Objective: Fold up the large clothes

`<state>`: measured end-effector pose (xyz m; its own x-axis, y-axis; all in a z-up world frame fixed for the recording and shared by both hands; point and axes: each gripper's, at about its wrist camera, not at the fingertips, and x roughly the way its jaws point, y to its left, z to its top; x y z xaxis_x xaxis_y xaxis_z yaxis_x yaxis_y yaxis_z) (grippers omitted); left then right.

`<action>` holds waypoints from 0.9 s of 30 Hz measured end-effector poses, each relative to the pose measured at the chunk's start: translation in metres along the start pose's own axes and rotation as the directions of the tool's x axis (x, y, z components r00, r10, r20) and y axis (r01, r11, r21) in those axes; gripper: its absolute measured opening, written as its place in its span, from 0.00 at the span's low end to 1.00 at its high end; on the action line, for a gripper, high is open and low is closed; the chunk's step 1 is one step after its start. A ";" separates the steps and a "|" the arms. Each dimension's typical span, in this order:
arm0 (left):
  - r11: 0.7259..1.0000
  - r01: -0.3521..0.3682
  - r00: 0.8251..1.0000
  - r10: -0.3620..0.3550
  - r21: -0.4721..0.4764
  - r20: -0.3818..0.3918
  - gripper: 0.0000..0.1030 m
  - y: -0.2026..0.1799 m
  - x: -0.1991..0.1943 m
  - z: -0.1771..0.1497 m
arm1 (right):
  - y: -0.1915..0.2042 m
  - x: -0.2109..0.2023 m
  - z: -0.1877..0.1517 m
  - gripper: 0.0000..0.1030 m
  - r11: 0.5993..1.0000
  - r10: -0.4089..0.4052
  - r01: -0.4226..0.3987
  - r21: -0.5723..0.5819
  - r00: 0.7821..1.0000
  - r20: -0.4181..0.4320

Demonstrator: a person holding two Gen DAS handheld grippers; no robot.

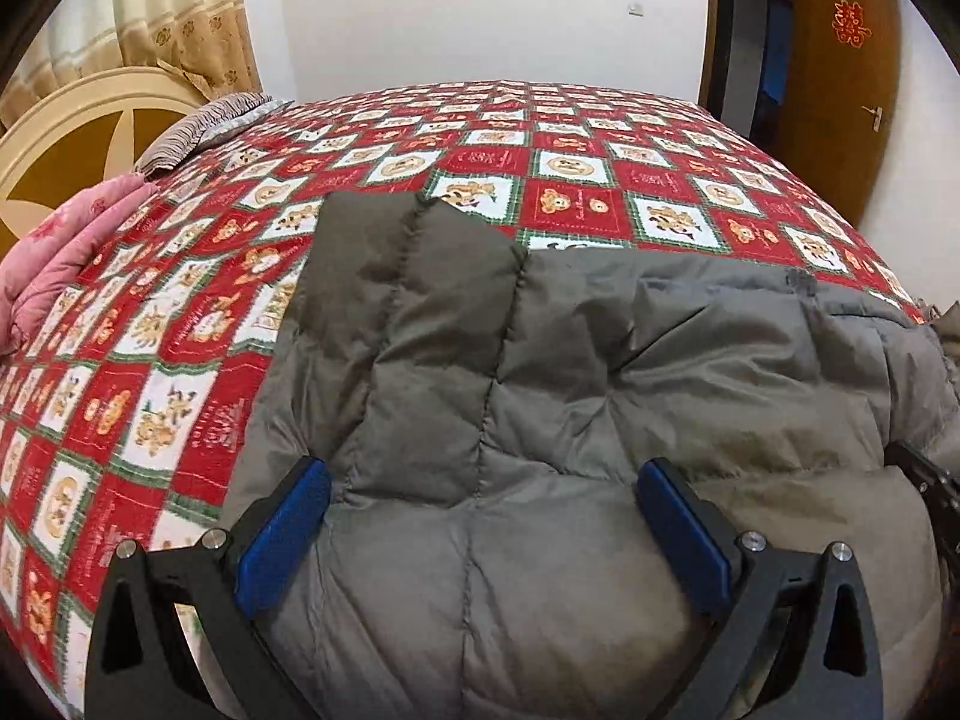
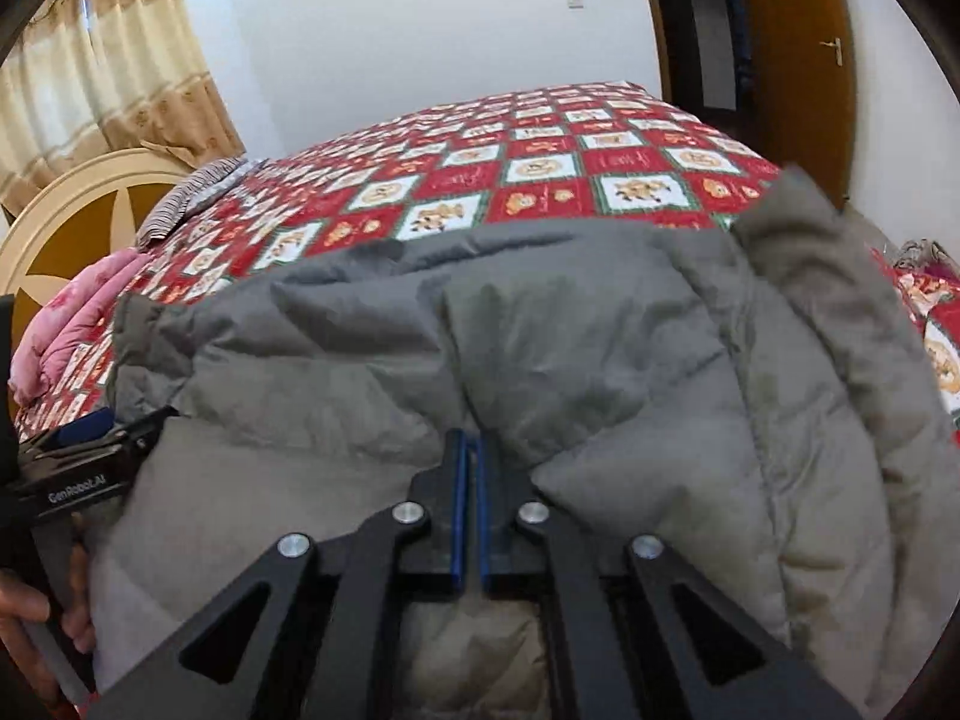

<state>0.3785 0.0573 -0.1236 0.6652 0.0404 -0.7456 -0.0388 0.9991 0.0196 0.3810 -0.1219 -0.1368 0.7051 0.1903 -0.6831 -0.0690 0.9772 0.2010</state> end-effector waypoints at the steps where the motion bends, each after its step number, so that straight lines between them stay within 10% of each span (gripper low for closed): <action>1: 1.000 0.007 1.000 -0.007 -0.004 0.005 0.99 0.000 0.004 0.000 | 0.000 0.001 -0.002 0.01 1.000 -0.006 0.006 -0.006 1.000 0.004; 12: 0.996 0.081 0.996 -0.083 -0.039 -0.043 0.99 0.002 0.023 -0.001 | 0.003 0.001 -0.002 0.01 1.000 -0.024 0.024 -0.008 0.999 -0.033; 17: 0.989 0.139 0.990 -0.138 -0.044 0.024 0.99 0.026 -0.037 -0.006 | 0.030 -0.063 -0.002 0.13 0.994 0.047 -0.039 -0.100 0.996 0.079; 27: 0.927 0.191 0.981 -0.170 -0.324 0.091 0.99 0.114 -0.102 -0.083 | 0.045 -0.031 -0.053 0.00 0.994 0.077 -0.079 -0.079 0.997 -0.021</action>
<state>0.2440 0.1658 -0.1009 0.7274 -0.1286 -0.6740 -0.1509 0.9283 -0.3400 0.3188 -0.0788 -0.1438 0.6825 0.2671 -0.6803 -0.1799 0.9636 0.1978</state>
